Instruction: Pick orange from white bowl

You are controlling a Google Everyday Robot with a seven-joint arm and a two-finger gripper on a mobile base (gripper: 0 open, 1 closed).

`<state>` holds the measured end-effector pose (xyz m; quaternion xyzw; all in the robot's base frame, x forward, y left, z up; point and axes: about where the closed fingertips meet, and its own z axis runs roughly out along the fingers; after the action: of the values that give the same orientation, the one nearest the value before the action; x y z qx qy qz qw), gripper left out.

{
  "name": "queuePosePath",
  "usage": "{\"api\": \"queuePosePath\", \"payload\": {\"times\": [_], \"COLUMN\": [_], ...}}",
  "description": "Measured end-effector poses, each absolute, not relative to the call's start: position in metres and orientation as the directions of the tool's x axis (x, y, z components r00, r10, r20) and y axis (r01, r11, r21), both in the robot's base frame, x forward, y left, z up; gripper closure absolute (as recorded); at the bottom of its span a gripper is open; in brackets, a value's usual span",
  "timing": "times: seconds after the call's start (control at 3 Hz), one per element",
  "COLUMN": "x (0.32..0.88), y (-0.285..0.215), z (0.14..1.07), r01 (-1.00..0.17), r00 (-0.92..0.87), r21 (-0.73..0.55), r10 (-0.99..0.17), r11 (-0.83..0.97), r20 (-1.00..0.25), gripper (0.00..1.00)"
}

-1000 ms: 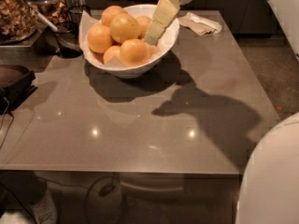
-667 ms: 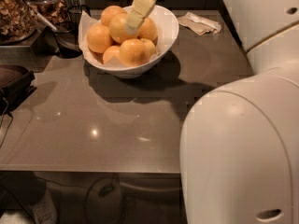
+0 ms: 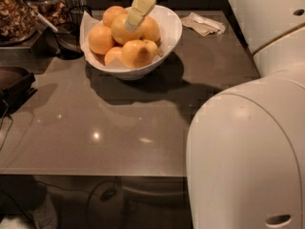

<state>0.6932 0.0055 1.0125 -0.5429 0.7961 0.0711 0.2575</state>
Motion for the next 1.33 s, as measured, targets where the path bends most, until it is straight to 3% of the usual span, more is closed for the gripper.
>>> {"api": "queuePosePath", "payload": {"times": [0.67, 1.33], "x": [0.723, 0.736], "y": [0.038, 0.048], "z": [0.999, 0.987], "r01": [-0.919, -0.928], "r00": [-0.210, -0.198], "r21": [-0.190, -0.182], "r10": [-0.839, -0.845], "r11": [0.344, 0.324], "r20": [-0.502, -0.497], "gripper": [0.03, 0.29]}}
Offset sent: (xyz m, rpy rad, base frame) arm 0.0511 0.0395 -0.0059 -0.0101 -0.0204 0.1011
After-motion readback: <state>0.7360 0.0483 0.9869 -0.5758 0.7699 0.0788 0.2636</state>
